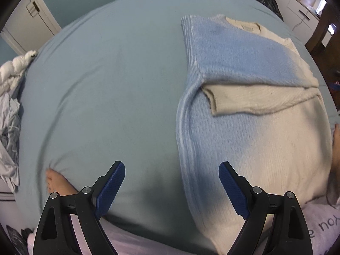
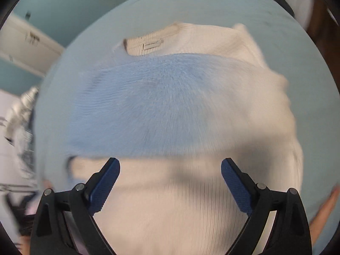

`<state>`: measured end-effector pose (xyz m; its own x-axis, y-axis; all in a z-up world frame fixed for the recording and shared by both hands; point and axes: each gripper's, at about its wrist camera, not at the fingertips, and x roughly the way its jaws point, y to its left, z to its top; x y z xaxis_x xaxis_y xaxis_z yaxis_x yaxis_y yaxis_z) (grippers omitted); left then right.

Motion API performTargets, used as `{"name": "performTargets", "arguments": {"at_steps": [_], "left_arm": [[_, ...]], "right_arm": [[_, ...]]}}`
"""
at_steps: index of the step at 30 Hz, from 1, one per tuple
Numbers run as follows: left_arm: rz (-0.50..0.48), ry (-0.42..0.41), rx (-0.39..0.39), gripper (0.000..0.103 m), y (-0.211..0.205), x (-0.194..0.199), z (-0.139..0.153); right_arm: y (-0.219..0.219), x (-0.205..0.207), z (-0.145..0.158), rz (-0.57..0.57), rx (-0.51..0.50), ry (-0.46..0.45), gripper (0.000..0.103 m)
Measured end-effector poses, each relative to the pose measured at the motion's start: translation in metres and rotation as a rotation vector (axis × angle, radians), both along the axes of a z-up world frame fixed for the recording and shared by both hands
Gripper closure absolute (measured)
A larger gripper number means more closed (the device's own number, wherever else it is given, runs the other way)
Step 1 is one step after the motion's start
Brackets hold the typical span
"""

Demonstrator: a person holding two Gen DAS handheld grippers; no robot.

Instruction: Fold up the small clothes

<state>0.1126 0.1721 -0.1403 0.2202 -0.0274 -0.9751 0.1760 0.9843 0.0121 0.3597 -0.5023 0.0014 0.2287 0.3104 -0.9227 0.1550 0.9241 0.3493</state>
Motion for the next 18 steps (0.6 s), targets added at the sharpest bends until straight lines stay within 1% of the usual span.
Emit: {"name": "performTargets", "arguments": {"at_steps": [1,3,4,6,8,9,11,13,14,16,17,18], "left_arm": [[0.010,0.033,-0.019,0.013,0.002,-0.002,-0.005],[0.035,0.101,-0.060,0.013,0.006,-0.004,-0.015],[0.050,0.156,-0.082,0.013,0.009,-0.006,-0.024],[0.071,0.225,-0.101,0.013,0.012,-0.011,-0.038],[0.098,0.322,-0.123,0.013,0.015,-0.019,-0.056],[0.117,0.382,-0.144,0.013,0.017,-0.024,-0.067],[0.160,0.492,-0.170,0.013,0.018,-0.036,-0.088],[0.177,0.576,-0.167,0.013,0.014,-0.049,-0.106],[0.162,0.605,-0.149,0.013,0.007,-0.056,-0.114],[0.111,0.638,-0.120,0.013,-0.009,-0.067,-0.124],[0.070,0.662,-0.105,0.013,-0.019,-0.075,-0.130],[0.039,0.684,-0.091,0.013,-0.027,-0.081,-0.136]], "right_arm": [[-0.009,-0.017,0.010,-0.006,0.015,0.007,0.009],[-0.014,-0.045,0.020,0.006,0.011,0.012,0.009],[-0.021,-0.065,0.022,0.013,0.007,0.027,0.009],[-0.020,-0.069,0.010,0.010,0.026,0.086,0.009],[-0.030,-0.099,-0.005,-0.032,0.100,0.166,0.009],[-0.038,-0.114,-0.019,-0.058,0.139,0.222,0.009],[-0.049,-0.136,-0.031,-0.072,0.156,0.294,0.009],[-0.057,-0.145,-0.051,-0.082,0.152,0.352,0.009],[-0.060,-0.147,-0.064,-0.085,0.154,0.392,0.009],[-0.065,-0.151,-0.076,-0.073,0.142,0.429,0.009],[-0.064,-0.152,-0.081,-0.052,0.135,0.448,0.009],[-0.064,-0.155,-0.081,-0.038,0.129,0.461,0.009]]}}
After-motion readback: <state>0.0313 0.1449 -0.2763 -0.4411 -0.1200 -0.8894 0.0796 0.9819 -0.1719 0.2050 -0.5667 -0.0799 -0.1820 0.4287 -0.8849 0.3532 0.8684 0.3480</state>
